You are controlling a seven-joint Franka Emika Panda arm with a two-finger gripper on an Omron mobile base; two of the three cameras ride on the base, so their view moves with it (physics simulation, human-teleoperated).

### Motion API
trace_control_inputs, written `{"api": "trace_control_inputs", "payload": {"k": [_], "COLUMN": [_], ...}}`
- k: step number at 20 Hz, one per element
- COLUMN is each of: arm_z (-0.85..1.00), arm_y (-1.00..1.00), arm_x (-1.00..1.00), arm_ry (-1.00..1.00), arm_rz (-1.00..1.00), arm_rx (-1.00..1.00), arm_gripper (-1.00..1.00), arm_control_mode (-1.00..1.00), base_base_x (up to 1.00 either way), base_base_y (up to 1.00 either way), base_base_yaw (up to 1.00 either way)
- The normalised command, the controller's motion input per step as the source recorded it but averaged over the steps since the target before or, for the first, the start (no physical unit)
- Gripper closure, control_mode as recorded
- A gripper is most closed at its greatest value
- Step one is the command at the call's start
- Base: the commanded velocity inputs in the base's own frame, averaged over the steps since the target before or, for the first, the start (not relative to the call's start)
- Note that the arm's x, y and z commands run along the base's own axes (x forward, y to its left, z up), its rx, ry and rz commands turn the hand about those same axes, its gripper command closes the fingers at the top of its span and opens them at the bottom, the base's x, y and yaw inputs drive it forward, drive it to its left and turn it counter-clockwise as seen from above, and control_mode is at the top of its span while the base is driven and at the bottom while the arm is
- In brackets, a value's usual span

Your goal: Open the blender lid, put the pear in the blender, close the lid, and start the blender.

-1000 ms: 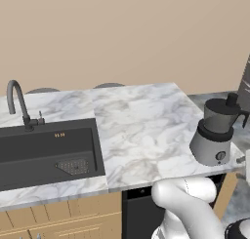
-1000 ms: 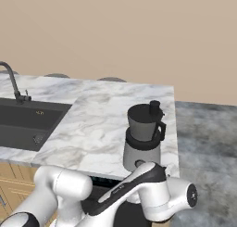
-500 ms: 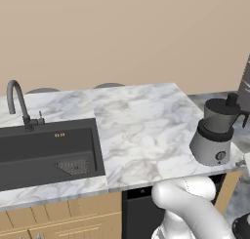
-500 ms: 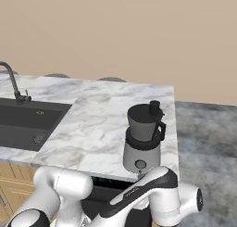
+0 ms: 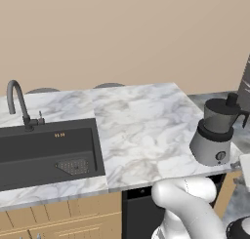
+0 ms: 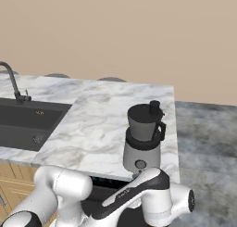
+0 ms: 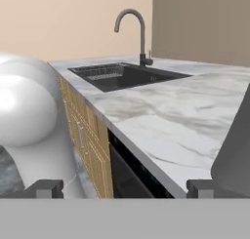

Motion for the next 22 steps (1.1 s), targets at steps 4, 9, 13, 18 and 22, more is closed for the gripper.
{"api": "trace_control_inputs", "payload": {"k": [4, 9, 13, 18, 22], "arm_z": [0.0, 0.0, 0.07, 0.2, 0.05], "arm_y": [0.07, 0.0, 0.03, 0.14, 0.12], "arm_x": [0.0, 0.01, -0.19, -0.12, 0.0], "arm_ry": [0.0, 0.0, -0.11, -0.13, -0.03], "arm_rz": [-0.1, -0.07, 0.0, 0.0, 0.0], "arm_rx": [0.0, 0.0, 0.04, 0.01, 0.0], "arm_gripper": [-1.0, -1.0, -1.0, -1.0, -1.0], "arm_control_mode": [-1.0, -1.0, -1.0, -1.0, -1.0], "base_base_x": [0.0, 0.0, 0.0, 0.0, 0.0], "base_base_y": [0.0, 0.0, 0.0, 0.0, 0.0], "base_base_yaw": [0.0, 0.0, 0.0, 0.0, 0.0]}}
